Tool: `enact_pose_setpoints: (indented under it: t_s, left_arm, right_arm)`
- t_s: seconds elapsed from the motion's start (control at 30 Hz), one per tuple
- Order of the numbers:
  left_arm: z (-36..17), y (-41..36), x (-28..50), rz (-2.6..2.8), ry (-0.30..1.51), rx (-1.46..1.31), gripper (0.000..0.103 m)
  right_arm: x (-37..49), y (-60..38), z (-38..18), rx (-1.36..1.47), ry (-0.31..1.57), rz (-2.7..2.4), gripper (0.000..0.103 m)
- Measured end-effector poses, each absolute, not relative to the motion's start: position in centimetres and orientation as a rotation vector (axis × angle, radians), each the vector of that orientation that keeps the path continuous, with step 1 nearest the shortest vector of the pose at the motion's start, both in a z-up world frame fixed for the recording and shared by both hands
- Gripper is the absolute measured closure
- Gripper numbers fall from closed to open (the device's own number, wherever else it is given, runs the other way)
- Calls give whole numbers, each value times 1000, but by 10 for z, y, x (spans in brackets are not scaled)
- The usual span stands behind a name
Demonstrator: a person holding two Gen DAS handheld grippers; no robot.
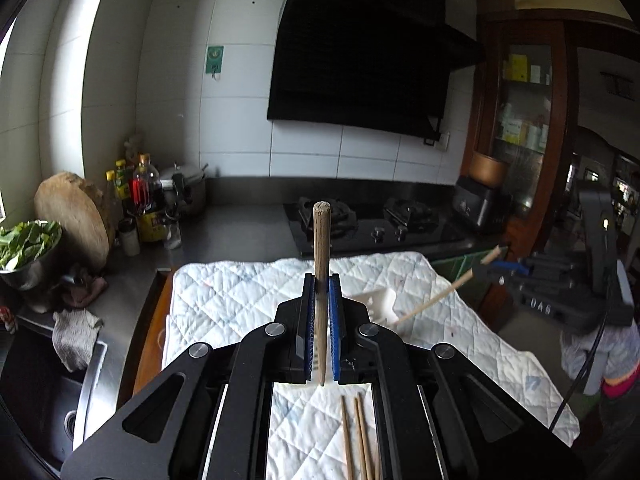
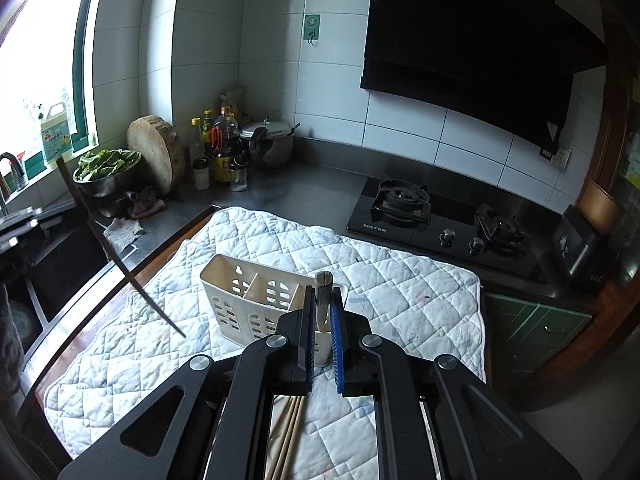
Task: Organize utensils
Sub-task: 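Lift the left gripper's chopstick into the white holder while the right gripper inserts its own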
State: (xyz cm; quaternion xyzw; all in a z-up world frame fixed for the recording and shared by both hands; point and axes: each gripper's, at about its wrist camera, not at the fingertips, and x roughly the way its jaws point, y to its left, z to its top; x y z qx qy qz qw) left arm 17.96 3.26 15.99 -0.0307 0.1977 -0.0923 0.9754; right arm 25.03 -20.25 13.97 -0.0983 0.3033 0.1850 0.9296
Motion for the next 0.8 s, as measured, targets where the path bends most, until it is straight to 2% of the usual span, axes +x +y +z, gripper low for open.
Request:
enact_pose_setpoints:
  t_s: [0.27, 0.7, 0.8]
  left_arm:
    - [180, 32, 223, -97, 316, -96, 98]
    - [108, 45, 276, -107, 514, -159, 97]
    - [102, 43, 275, -106, 527, -134, 93]
  right_arm:
    - [263, -198, 129, -211, 647, 391, 96]
    - [276, -195, 110, -187, 675, 408, 96]
    - [276, -195, 108, -179, 665, 408, 95]
